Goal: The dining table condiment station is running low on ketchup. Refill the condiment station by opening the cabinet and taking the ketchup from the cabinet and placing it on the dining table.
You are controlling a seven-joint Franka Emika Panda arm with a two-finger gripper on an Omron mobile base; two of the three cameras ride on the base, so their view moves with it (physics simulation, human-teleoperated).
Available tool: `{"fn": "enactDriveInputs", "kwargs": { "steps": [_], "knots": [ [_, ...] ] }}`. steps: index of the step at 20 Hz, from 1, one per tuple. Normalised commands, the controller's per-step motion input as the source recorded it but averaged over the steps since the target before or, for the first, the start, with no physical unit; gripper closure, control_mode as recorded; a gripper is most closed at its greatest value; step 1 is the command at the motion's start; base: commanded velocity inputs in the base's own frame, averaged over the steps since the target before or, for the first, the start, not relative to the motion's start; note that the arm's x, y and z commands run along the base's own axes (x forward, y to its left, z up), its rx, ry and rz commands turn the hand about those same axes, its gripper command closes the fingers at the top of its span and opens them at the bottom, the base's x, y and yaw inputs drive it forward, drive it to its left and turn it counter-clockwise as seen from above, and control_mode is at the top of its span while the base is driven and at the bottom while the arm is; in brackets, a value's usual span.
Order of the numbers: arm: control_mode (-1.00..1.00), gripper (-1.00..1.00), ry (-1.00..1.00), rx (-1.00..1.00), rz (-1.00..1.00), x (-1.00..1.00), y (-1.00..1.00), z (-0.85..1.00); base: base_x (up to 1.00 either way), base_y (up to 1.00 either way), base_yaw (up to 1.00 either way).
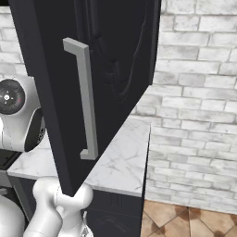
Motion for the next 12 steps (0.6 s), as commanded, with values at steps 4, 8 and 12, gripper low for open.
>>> {"fn": "enactDriveInputs", "kwargs": {
  "steps": [4, 8, 12],
  "knots": [
    [-1.0, 1.0, 0.0, 0.0, 0.0, 0.0, 0.0, 0.0, 0.0, 0.0, 0.0],
    [-1.0, 1.0, 0.0, 0.0, 0.0, 0.0, 0.0, 0.0, 0.0, 0.0, 0.0],
    [-1.0, 1.0, 0.0, 0.0, 0.0, 0.0, 0.13, -0.01, 0.0, 0.0, 0.0]
  ]
}}
